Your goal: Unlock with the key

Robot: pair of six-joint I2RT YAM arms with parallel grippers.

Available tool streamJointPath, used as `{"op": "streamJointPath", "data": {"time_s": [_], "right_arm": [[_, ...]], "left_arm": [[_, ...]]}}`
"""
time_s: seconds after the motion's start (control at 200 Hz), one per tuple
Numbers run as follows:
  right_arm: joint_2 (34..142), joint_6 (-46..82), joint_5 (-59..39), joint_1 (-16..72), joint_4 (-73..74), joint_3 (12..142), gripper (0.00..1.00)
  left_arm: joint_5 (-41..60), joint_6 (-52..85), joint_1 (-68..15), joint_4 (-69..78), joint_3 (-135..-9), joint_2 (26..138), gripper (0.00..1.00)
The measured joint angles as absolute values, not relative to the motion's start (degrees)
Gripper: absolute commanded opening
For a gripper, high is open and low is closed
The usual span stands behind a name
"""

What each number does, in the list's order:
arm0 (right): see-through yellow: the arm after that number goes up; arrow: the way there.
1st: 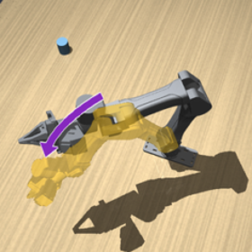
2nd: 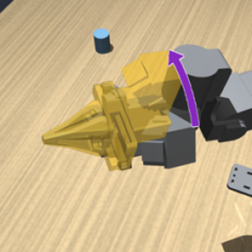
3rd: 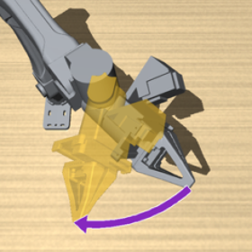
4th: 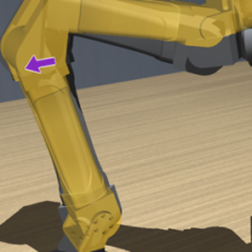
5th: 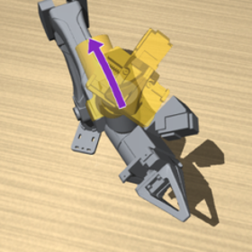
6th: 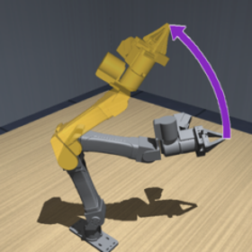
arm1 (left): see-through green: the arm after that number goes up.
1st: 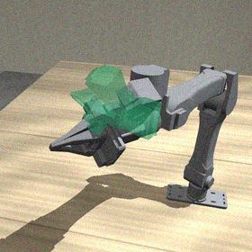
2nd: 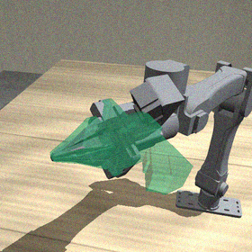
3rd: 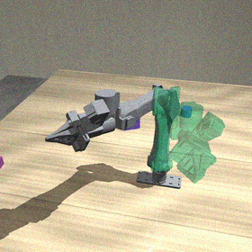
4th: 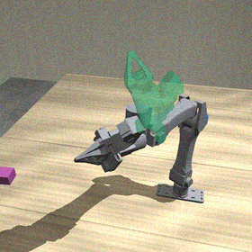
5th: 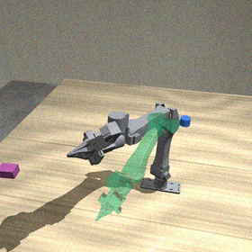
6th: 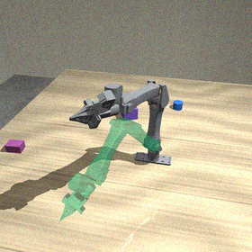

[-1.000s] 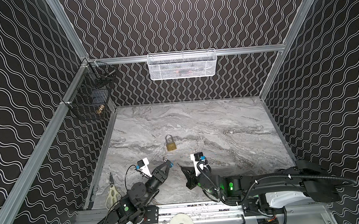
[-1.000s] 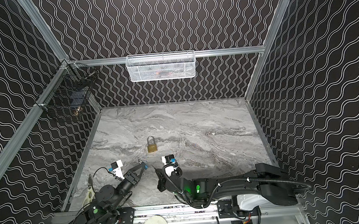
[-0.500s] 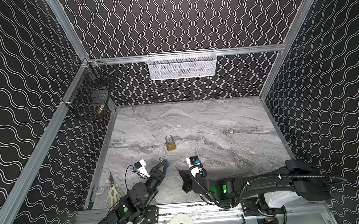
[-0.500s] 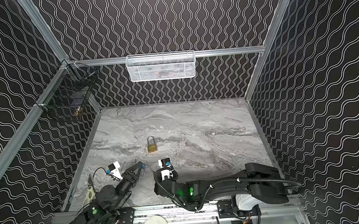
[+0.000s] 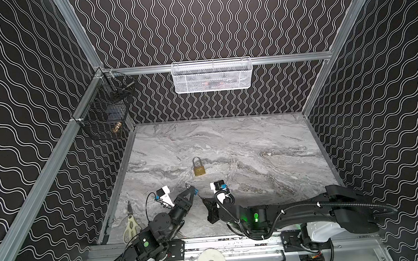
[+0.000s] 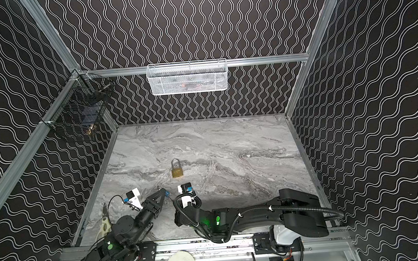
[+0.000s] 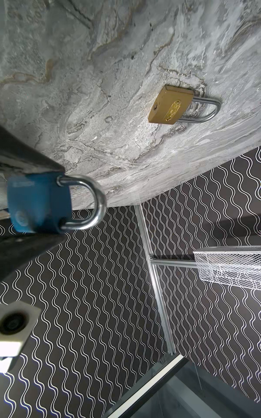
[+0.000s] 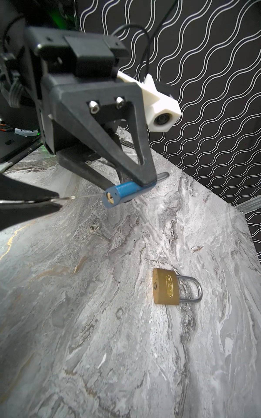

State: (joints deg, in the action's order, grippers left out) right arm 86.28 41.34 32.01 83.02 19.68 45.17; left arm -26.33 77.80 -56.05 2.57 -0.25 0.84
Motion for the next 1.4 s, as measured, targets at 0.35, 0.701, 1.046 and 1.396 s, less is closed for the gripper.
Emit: {"op": "streamJointPath", "data": {"time_s": [0.35,0.701,1.046,1.396], "right_arm": [[87.5,40.9,31.9,82.4,19.3,46.2,0.00],[88.0,40.9,31.2,81.3,18.4,46.5,0.00],[88.4,39.7,30.7,81.0,17.9,47.3,0.00],[88.4,38.4,30.6,80.9,17.6,47.6,0.00]], "left_arm": [[-26.3,77.8,-56.1,2.6,-0.3,0.9,0.00],[-26.3,77.8,-56.1,2.6,-0.3,0.8,0.00],[-26.8,77.9,-56.1,2.6,-0.3,0.8,0.00],[-27.1,78.0,-56.1,2.5,-0.3,0.8,0.00]]}}
